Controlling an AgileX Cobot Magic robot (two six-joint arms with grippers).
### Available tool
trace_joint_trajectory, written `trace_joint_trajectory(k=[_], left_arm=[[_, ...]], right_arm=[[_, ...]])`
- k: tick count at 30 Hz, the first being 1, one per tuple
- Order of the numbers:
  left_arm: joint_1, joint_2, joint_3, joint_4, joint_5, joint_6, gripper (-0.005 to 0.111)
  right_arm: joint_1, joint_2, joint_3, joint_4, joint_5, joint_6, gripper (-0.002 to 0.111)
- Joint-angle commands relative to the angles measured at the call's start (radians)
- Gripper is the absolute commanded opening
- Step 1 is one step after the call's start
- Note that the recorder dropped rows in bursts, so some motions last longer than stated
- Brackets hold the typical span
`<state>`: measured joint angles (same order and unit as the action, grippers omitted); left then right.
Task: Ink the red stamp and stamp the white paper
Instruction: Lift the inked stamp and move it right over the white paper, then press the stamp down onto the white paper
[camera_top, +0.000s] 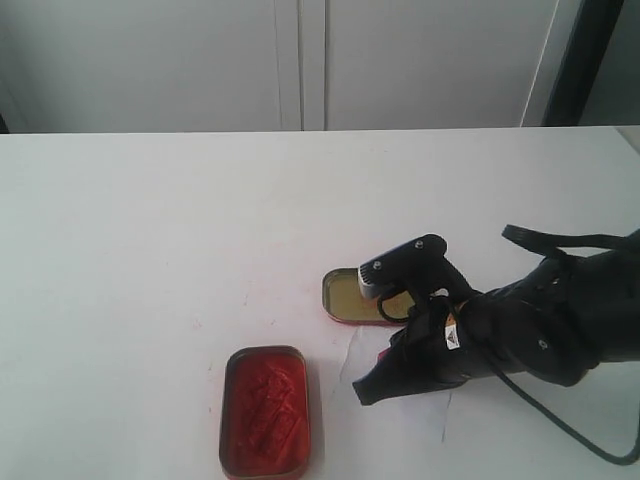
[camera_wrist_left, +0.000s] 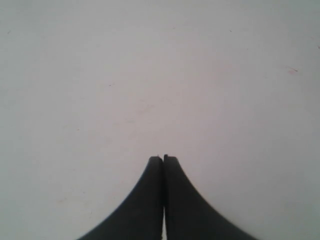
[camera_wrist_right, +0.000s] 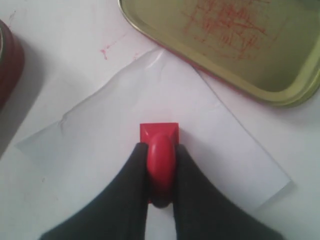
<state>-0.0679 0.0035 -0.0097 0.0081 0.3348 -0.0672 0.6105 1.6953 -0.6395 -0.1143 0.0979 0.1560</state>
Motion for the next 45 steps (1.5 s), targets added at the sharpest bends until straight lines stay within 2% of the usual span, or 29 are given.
trace_joint_trajectory(k=[1, 16, 30, 45], left_arm=[[0.001, -0.003, 0.01, 0.0, 0.016, -0.004, 0.0], [0.001, -0.003, 0.01, 0.0, 0.016, -0.004, 0.0], [0.001, -0.003, 0.01, 0.0, 0.016, -0.004, 0.0], [0.001, -0.003, 0.01, 0.0, 0.016, -0.004, 0.0]], right_arm=[[-0.003, 0.117, 0.036, 0.008, 0.221, 0.007, 0.0], [-0.003, 0.162, 0.036, 0.013, 0.278, 0.007, 0.0], [-0.003, 0.162, 0.036, 0.013, 0.434, 0.007, 0.0], [-0.003, 0.162, 0.036, 0.013, 0.517, 0.007, 0.0]])
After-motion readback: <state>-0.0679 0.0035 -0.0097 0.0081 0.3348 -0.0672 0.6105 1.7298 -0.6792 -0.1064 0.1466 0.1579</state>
